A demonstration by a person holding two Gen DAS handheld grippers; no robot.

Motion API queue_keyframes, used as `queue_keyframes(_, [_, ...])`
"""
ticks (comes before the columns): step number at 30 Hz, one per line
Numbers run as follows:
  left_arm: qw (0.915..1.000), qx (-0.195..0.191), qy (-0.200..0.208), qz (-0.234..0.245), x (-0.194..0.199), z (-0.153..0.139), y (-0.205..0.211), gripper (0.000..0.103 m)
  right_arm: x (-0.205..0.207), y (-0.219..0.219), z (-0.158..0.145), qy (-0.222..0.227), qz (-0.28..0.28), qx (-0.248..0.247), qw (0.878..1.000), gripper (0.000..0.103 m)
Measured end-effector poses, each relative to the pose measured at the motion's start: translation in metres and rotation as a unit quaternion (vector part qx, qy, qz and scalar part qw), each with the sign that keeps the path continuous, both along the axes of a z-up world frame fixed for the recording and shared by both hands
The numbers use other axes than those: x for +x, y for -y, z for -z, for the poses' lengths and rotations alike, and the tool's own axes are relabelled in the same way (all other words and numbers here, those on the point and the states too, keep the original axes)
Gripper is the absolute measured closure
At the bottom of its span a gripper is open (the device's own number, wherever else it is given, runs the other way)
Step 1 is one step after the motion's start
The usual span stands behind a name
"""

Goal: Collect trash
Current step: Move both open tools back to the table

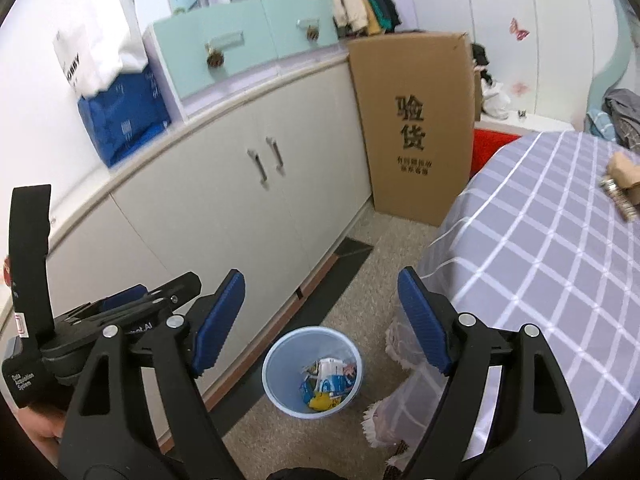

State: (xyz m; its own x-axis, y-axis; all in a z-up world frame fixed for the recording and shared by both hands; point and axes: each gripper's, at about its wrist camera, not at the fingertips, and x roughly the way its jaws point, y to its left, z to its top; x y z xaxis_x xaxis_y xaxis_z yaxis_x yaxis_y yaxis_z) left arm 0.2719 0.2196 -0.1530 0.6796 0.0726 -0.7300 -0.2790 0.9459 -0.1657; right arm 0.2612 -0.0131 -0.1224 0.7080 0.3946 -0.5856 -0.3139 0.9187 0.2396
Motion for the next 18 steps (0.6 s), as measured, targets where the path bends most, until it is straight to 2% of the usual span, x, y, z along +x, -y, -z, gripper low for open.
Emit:
queue_keyframes(7, [0.9979,0.017,0.034,0.052,0.000,-0.037,0.066,0.023,-0.015,0.064,-0.031,0.028,0.049,0.019,0.998,0.023])
queue_keyframes(11, [0.9947,0.030,0.041,0.089,0.004,-0.049,0.115,0.023,-0.021,0.123,-0.042,0.039,0.102,0.023,0.994,0.022])
queue_keyframes(18, [0.9814,0.045,0.051,0.180,0.018,-0.056,0.223,0.023,-0.024,0.231,-0.045,0.041,0.202,0.033,0.978,0.021])
